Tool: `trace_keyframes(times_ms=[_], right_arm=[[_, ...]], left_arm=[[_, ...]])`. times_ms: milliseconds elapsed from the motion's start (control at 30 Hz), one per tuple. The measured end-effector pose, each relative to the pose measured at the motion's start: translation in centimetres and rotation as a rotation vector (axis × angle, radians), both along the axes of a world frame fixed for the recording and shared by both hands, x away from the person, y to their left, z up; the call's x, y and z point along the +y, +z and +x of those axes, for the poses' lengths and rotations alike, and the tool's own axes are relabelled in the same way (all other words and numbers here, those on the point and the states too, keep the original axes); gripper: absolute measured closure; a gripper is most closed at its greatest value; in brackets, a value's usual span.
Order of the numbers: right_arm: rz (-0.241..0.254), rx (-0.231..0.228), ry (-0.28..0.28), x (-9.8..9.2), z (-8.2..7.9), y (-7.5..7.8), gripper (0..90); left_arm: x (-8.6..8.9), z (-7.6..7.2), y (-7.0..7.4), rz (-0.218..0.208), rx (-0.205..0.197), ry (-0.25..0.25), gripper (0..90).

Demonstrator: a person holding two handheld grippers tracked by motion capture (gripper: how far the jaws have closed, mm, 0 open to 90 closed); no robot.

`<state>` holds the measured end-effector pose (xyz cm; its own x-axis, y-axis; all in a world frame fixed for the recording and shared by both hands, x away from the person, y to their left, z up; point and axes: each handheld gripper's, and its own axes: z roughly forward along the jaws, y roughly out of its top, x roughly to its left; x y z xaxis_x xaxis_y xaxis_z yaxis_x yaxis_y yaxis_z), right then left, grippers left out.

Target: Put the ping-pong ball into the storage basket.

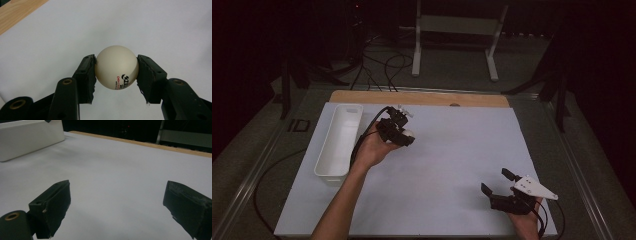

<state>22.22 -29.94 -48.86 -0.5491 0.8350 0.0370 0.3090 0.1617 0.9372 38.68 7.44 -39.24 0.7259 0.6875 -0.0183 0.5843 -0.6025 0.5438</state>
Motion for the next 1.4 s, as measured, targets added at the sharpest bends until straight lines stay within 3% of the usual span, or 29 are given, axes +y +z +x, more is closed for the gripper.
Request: trace_keyframes(times_ms=[1400], right_arm=[[0.001,0.0,0.001,0.0,0.0,0.0,7.1]], left_arm=[[2.1,-0.1,0.7,-0.018,-0.012,0.033,51.4]])
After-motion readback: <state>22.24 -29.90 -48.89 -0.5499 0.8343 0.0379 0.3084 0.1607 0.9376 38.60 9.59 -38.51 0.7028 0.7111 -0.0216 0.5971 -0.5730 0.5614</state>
